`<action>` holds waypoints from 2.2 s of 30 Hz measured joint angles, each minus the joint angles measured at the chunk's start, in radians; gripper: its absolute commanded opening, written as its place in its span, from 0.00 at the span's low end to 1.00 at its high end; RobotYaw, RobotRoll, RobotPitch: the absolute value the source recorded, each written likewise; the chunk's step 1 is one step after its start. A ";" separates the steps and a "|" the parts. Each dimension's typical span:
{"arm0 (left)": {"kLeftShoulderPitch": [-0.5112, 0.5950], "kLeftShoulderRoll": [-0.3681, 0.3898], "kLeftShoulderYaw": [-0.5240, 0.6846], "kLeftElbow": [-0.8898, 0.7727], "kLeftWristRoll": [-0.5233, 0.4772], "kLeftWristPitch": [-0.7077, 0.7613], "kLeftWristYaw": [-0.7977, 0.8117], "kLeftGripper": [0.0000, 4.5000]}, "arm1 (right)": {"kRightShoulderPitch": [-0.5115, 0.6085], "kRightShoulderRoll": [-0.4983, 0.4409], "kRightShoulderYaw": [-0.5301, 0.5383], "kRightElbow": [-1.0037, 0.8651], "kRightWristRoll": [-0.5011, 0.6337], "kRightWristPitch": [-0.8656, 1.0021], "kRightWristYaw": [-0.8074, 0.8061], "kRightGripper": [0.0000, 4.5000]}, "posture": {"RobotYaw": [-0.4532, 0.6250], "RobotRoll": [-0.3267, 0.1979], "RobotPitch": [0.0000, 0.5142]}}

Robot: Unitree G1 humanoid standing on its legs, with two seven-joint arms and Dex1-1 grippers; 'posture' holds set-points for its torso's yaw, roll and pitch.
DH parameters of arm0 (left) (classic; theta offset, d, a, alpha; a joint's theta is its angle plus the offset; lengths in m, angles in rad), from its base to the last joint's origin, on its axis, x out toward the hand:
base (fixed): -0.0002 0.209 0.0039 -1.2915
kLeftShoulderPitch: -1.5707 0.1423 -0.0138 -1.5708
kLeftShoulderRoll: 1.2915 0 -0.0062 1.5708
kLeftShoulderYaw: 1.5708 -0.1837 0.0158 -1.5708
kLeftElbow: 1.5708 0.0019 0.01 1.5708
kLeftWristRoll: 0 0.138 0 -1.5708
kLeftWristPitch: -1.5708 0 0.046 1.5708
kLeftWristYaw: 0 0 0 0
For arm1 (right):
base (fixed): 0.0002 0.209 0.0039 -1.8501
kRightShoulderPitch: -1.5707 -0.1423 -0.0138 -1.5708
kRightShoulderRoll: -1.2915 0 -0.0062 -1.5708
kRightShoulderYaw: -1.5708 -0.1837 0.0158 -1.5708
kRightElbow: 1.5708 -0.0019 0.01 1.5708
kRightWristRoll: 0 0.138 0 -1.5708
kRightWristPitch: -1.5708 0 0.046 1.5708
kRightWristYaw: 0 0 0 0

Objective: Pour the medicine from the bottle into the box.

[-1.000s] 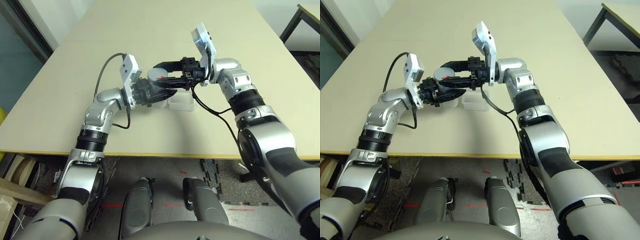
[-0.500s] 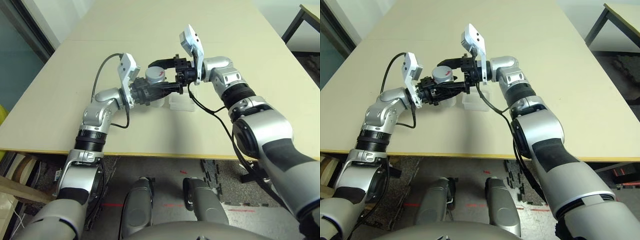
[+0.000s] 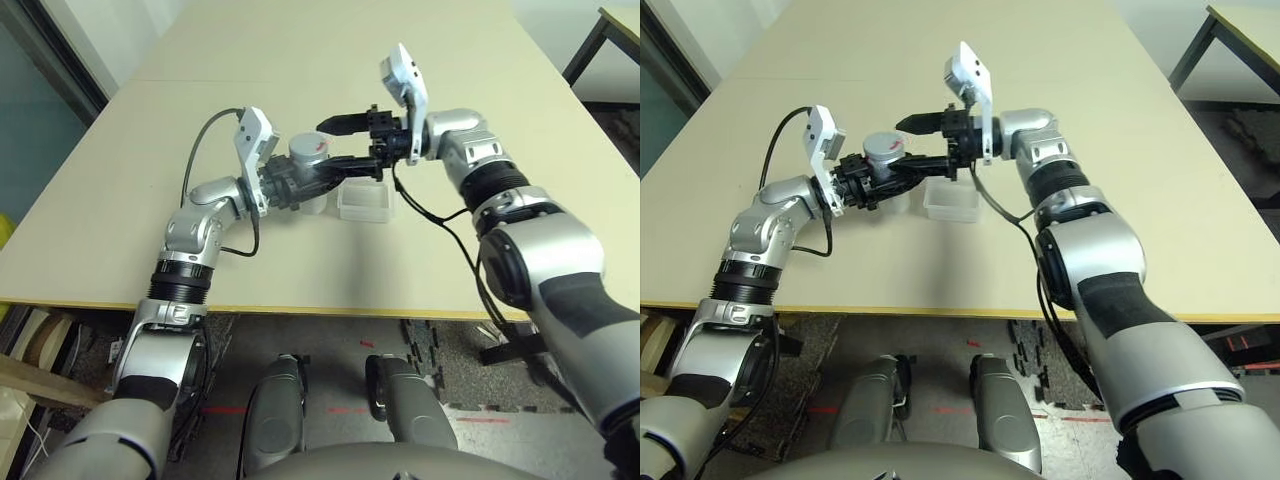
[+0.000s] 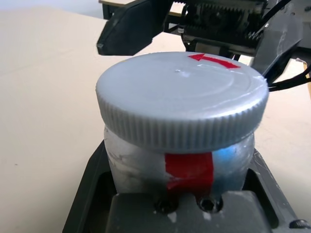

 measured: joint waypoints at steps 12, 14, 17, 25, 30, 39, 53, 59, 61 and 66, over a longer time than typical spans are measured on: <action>-0.007 -0.010 -0.006 0.030 0.028 -0.036 0.001 0.59 | -0.008 0.050 -0.007 -0.012 0.001 0.032 0.054 1.00 | 0.36 0.62 0.23; -0.007 -0.012 -0.006 0.034 0.030 -0.040 0.001 0.59 | -0.008 0.059 -0.007 -0.013 0.001 0.032 0.053 1.00 | 0.36 0.62 0.23; -0.007 -0.017 -0.006 0.035 0.031 -0.041 0.001 0.59 | -0.008 0.073 -0.009 -0.014 0.002 0.032 0.036 1.00 | 0.36 0.62 0.23; -0.006 -0.018 -0.006 0.032 0.031 -0.041 0.000 0.59 | -0.008 0.090 -0.009 -0.014 0.001 0.025 -0.024 1.00 | 0.36 0.62 0.24; -0.006 -0.018 -0.008 0.026 0.031 -0.041 0.000 0.59 | -0.009 0.102 -0.009 -0.014 -0.003 0.003 -0.088 1.00 | 0.36 0.62 0.24; 0.000 -0.017 -0.008 0.025 0.031 -0.028 0.008 0.59 | -0.011 0.102 -0.008 -0.009 -0.035 -0.016 -0.131 1.00 | 0.36 0.62 0.24; 0.000 -0.014 0.003 0.029 0.031 -0.012 0.049 0.59 | -0.006 0.008 -0.004 -0.006 -0.053 -0.016 -0.100 1.00 | 0.36 0.62 0.26; 0.011 -0.018 0.000 0.017 0.028 -0.021 0.017 0.59 | -0.002 -0.111 -0.018 0.014 -0.075 -0.011 -0.166 1.00 | 0.37 0.62 0.26; 0.011 -0.018 -0.001 0.016 0.028 -0.021 0.013 0.59 | 0.000 -0.117 -0.018 0.020 -0.078 -0.008 -0.163 1.00 | 0.37 0.62 0.27; 0.017 -0.017 0.000 0.015 0.028 -0.021 0.012 0.59 | 0.000 -0.140 -0.020 0.026 -0.079 0.003 -0.116 1.00 | 0.37 0.62 0.27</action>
